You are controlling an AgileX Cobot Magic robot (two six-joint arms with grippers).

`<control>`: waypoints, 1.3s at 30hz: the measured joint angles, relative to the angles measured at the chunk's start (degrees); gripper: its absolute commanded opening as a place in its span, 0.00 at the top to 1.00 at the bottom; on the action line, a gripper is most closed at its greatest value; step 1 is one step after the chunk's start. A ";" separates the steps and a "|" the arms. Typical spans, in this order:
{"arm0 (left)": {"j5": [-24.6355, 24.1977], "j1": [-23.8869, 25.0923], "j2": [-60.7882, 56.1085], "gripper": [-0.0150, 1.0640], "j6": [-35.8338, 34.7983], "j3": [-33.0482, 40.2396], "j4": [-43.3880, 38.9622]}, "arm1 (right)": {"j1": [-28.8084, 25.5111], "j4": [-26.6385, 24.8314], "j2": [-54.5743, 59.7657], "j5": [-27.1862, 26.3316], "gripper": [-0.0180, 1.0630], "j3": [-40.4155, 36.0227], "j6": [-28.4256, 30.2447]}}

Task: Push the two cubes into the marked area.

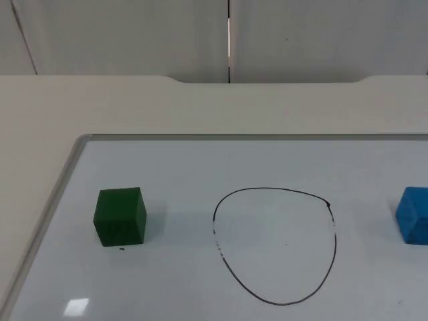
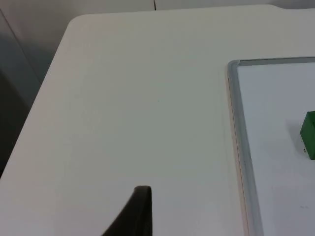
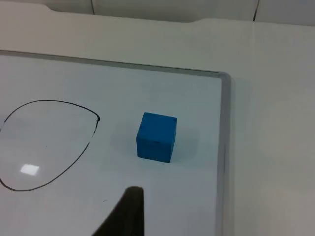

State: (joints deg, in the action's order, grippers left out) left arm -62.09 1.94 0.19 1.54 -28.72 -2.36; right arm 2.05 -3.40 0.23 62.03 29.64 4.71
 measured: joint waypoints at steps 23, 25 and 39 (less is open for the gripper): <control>0.00 0.00 0.00 0.01 0.00 0.00 0.00 | 0.00 -0.54 33.34 -10.83 0.01 13.48 0.00; 0.00 0.00 0.00 0.01 0.00 0.00 0.00 | 0.00 -0.54 36.06 -10.83 0.01 14.57 0.00; 0.00 0.00 0.00 0.01 0.00 0.00 0.00 | 0.00 0.34 58.13 -19.00 0.01 20.38 0.11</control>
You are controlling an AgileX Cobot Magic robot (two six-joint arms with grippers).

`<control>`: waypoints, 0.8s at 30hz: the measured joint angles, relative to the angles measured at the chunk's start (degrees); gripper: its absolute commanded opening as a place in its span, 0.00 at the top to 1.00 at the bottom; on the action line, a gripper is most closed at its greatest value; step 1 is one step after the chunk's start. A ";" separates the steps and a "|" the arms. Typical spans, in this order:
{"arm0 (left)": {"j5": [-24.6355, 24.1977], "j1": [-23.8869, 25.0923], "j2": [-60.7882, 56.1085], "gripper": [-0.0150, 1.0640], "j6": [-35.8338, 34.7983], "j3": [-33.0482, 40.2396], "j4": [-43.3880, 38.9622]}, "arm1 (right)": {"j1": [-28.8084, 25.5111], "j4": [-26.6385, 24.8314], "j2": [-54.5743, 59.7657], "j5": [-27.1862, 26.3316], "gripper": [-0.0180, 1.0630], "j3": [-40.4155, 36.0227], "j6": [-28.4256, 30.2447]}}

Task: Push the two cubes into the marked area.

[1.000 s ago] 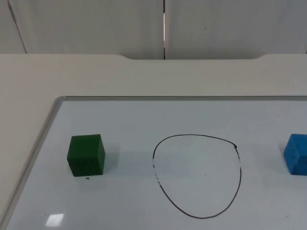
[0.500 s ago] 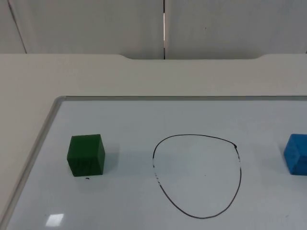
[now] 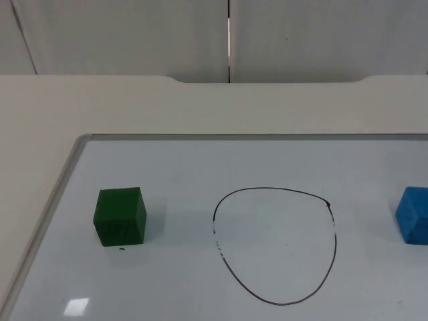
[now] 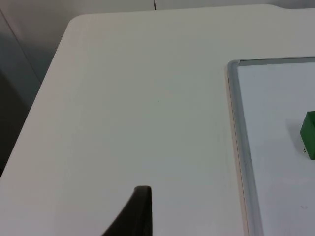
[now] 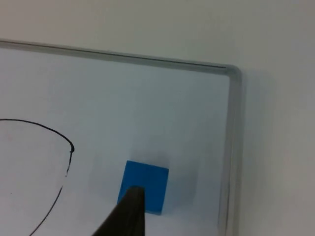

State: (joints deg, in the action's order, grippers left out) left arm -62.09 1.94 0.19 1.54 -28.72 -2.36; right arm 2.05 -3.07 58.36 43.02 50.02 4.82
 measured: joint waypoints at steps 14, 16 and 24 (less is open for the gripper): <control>2.19 0.00 0.00 0.14 -0.91 -1.25 3.31 | 0.00 0.00 4.82 -2.52 0.13 -0.03 0.08; 3.76 0.00 0.00 0.25 -1.17 -2.26 4.12 | 0.00 0.00 4.82 -3.10 0.24 -0.03 0.08; 8.99 0.00 7.49 0.62 -1.54 -2.75 6.85 | 0.00 0.00 4.82 -4.47 0.32 -0.03 0.08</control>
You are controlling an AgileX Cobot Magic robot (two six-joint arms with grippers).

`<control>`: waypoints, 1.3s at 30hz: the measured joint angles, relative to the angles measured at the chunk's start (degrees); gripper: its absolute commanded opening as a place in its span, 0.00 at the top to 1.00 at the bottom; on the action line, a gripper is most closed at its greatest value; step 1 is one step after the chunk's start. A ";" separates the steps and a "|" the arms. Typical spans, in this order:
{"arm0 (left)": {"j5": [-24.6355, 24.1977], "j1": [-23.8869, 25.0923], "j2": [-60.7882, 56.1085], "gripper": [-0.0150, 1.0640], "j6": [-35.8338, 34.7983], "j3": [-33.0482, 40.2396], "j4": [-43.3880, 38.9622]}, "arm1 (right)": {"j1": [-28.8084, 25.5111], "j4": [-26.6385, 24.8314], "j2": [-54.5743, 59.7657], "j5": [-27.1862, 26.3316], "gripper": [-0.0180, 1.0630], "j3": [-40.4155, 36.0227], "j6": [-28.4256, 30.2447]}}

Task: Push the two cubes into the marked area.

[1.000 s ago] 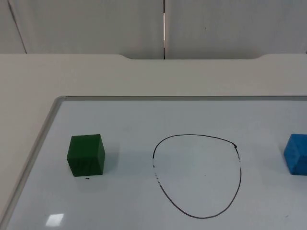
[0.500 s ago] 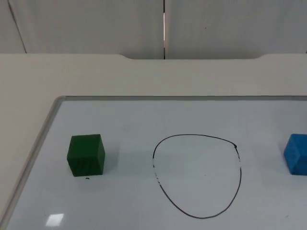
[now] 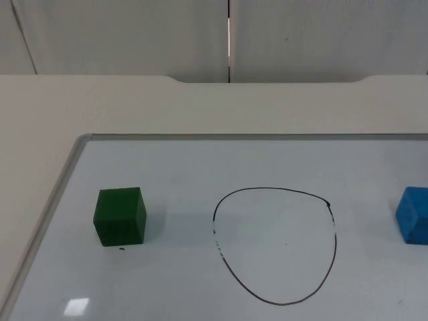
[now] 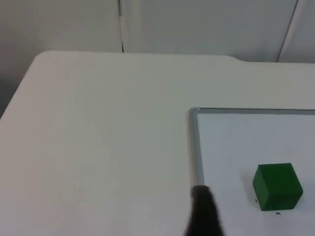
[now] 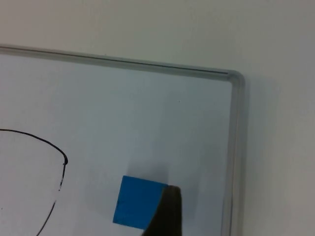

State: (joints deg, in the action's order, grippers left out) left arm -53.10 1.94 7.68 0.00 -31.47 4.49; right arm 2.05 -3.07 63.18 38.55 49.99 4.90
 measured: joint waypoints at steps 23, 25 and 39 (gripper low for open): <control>21.38 0.00 42.52 0.85 5.76 -1.86 11.04 | 0.00 -0.11 0.00 -0.93 0.32 0.00 0.00; 24.64 0.00 49.11 0.86 7.03 -1.98 12.57 | 0.00 -0.20 0.00 -0.93 0.32 0.00 0.00; 37.91 0.00 68.52 0.99 11.04 -2.07 13.29 | 0.00 -0.35 0.00 -1.04 0.32 0.00 -0.11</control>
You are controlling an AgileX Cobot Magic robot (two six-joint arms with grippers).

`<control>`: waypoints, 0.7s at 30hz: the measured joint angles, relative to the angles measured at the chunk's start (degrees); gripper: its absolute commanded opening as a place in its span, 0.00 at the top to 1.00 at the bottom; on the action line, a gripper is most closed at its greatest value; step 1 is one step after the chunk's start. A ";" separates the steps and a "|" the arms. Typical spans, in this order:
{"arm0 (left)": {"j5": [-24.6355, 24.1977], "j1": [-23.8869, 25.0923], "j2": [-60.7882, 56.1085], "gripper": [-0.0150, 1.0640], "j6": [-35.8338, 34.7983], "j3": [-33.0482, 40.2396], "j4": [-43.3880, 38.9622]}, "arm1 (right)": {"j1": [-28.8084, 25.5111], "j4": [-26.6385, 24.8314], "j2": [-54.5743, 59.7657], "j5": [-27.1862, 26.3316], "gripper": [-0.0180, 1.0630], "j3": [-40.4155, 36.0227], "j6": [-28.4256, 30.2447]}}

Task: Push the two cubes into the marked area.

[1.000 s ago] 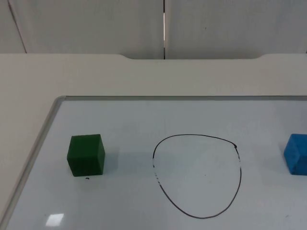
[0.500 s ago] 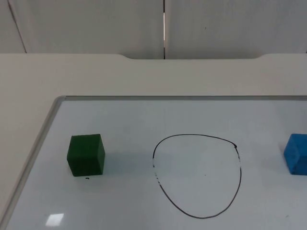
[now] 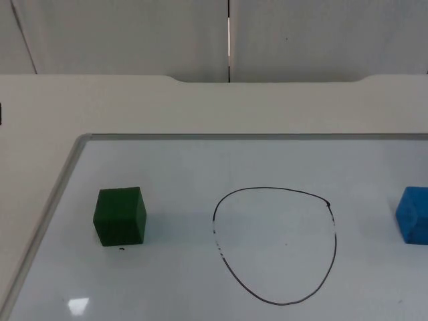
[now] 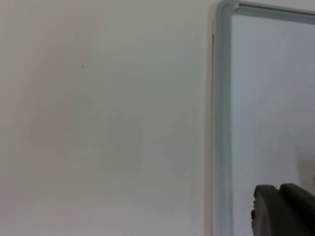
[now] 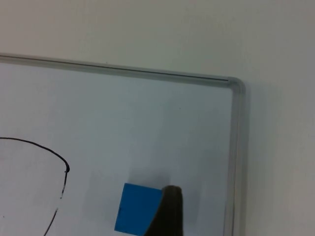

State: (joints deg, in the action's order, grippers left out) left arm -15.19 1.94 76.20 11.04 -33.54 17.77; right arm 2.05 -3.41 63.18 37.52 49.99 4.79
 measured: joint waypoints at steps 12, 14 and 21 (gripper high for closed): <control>4.24 -2.62 15.37 0.99 3.80 -4.62 0.00 | 0.00 0.00 0.12 0.00 0.32 0.00 0.00; 4.24 -3.35 16.51 0.99 3.93 -5.12 0.00 | 0.00 0.00 0.12 0.00 0.32 0.00 0.00; 4.83 -5.68 23.58 0.99 4.02 -7.08 1.48 | 0.00 0.00 0.12 0.00 0.32 0.00 0.00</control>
State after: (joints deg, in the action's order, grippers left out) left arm -10.37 -3.74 99.78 15.06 -40.62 19.25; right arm 2.05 -3.41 63.30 37.52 49.99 4.79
